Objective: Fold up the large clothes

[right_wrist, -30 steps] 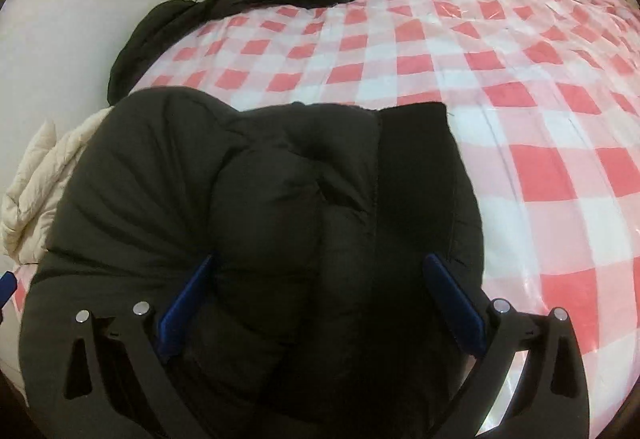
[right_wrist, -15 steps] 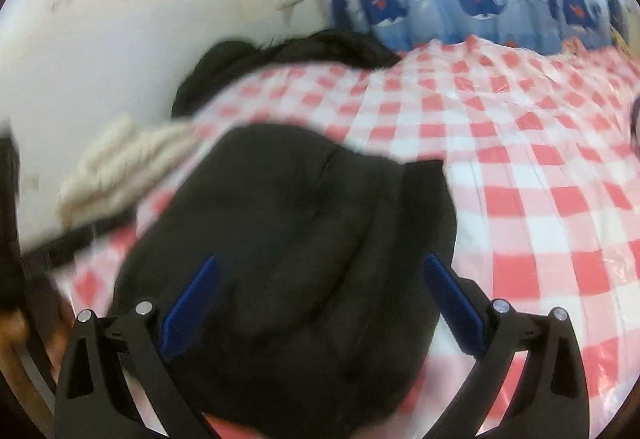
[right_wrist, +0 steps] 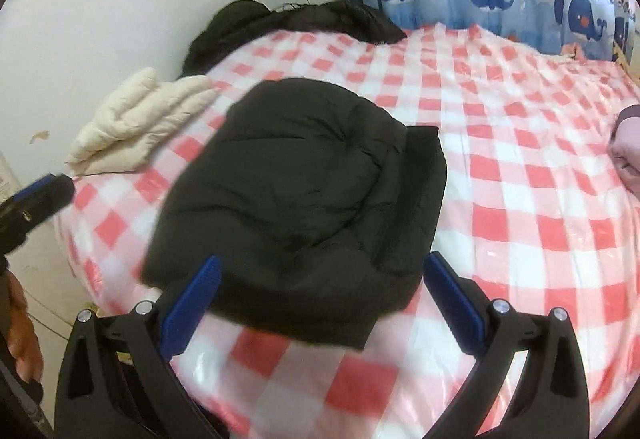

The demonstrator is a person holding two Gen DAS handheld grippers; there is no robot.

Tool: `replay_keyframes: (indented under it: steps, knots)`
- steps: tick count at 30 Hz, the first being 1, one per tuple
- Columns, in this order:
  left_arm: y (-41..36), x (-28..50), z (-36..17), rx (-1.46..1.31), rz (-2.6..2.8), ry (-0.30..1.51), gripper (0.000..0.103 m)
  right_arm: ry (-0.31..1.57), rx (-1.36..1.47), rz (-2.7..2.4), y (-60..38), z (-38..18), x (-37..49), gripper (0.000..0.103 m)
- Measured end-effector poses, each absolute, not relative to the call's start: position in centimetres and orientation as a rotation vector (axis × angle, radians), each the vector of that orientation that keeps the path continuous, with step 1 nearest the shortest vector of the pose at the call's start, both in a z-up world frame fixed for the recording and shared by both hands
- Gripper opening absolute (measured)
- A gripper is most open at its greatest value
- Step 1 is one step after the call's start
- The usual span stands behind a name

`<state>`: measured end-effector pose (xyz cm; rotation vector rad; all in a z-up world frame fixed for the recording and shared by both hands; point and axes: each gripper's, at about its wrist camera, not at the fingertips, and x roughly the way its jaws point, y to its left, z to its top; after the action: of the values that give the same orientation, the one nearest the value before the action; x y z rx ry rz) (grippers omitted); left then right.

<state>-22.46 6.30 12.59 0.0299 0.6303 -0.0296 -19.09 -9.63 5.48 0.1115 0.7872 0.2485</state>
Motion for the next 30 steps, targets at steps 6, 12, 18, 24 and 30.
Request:
replay_keyframes:
  steps: [6,12,18,24,30]
  knots:
    - [6.9,-25.5,13.2,0.020,-0.027,0.635,0.095,0.804,0.095,0.226,-8.5,6.9,-22.7,0.097]
    - [8.0,-27.0,12.8,-0.015,-0.015,0.663,0.095,0.796,0.048,0.223,-7.2,8.0,-25.2,0.097]
    - [8.2,-27.3,11.8,-0.020,-0.009,0.699,0.095,0.794,0.034,0.214,-7.0,8.4,-26.2,0.097]
    - [7.9,-27.4,10.9,-0.005,-0.014,0.738,0.095,0.854,0.051,0.199,-6.7,7.7,-25.9,0.097]
    - [8.3,-27.3,10.4,-0.003,-0.020,0.775,0.095,0.869,0.024,0.201,-5.7,7.7,-26.2,0.097]
